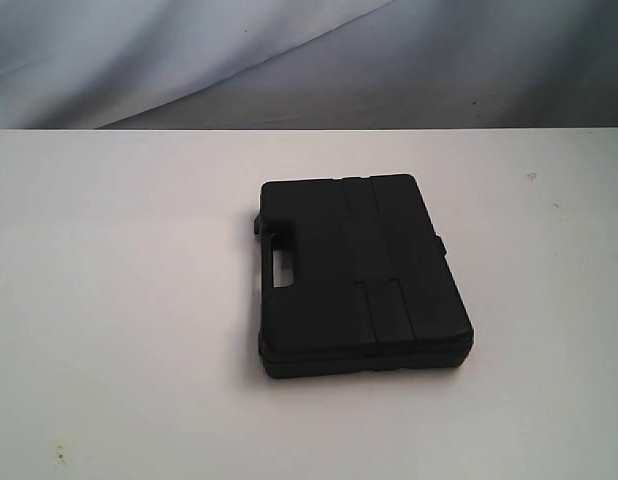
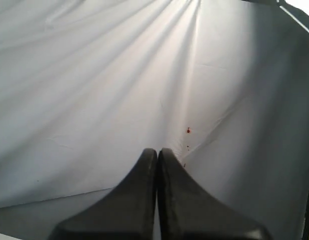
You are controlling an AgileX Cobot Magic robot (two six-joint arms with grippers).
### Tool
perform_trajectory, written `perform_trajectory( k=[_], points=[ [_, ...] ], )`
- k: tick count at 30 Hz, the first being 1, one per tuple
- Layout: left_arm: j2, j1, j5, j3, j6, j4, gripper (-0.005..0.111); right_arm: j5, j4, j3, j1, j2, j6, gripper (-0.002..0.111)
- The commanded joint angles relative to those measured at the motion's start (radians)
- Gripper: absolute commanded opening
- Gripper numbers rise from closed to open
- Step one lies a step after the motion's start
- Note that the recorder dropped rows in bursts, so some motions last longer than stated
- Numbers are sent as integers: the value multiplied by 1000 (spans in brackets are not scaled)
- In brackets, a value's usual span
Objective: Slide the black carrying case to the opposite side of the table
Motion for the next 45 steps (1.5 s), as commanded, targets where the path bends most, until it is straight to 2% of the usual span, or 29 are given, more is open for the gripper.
perform_trajectory(
  k=[1,4,13,20,26,32,36,40,43,45],
  points=[
    [-6,2,-9,4,1,2,0,14,134,38,-4,-42,-74,0],
    [-6,2,-9,4,1,2,0,14,213,69,-4,-53,-88,0],
    [-6,2,-9,4,1,2,0,34,219,206,-24,-53,-152,0],
    [-6,2,-9,4,1,2,0,267,233,248,-200,-53,-159,0],
    [-6,2,-9,4,1,2,0,300,207,248,-287,-88,-165,0],
    [-6,2,-9,4,1,2,0,314,207,248,-290,-216,-132,0],
    [-6,2,-9,4,1,2,0,312,219,248,-267,-217,-110,0],
    [-6,2,-9,4,1,2,0,387,214,248,-240,-217,-110,0],
    [-6,2,-9,4,1,2,0,382,98,248,-240,-217,-72,0],
    [-6,2,-9,4,1,2,0,387,-96,248,-240,-217,115,0]
  ],
)
